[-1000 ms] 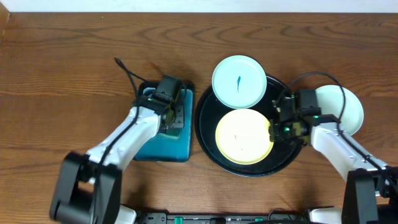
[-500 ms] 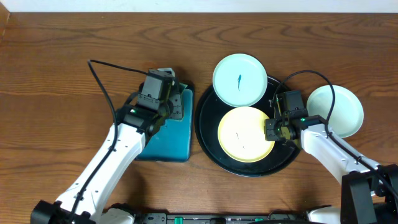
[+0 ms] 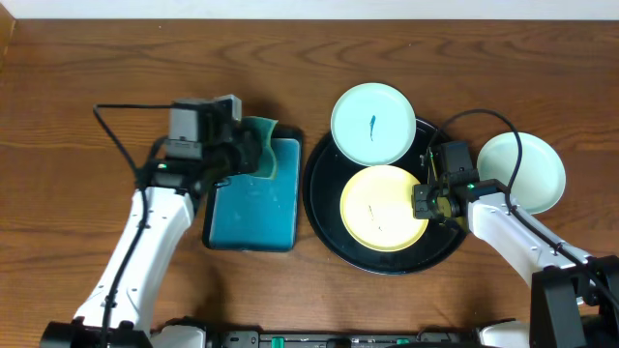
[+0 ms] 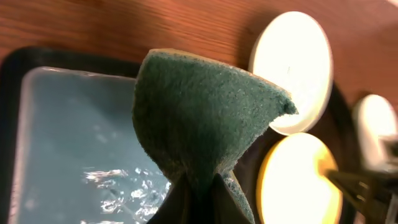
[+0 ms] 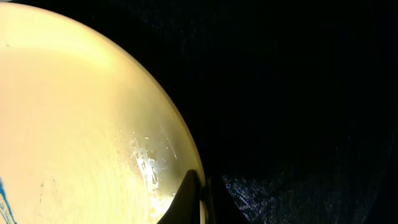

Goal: Clean dirty plates on tray and stack at the side

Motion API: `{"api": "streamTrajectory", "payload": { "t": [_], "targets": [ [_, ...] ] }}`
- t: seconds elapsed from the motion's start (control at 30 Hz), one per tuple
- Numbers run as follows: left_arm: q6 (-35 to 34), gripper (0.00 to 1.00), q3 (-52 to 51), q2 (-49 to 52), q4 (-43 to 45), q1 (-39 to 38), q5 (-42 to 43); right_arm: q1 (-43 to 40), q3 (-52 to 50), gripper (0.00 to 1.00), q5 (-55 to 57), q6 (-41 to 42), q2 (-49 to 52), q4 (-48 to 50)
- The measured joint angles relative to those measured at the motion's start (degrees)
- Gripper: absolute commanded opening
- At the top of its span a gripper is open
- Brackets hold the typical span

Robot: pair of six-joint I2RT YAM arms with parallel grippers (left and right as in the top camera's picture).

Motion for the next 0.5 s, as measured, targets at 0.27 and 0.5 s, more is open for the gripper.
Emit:
{"api": "streamTrajectory", "payload": {
  "t": [0.27, 0.5],
  "targets": [
    [7.65, 0.07, -4.0, 0.0, 0.13, 7.17, 15.02, 0.0, 0.0, 0.01, 0.11, 0.09, 0.0, -0.09],
    [13.25, 0.07, -4.42, 0.0, 0.17, 11.04, 24.7, 0.0, 0.0, 0.01, 0.11, 0.11, -0.02, -0.09]
  ]
}}
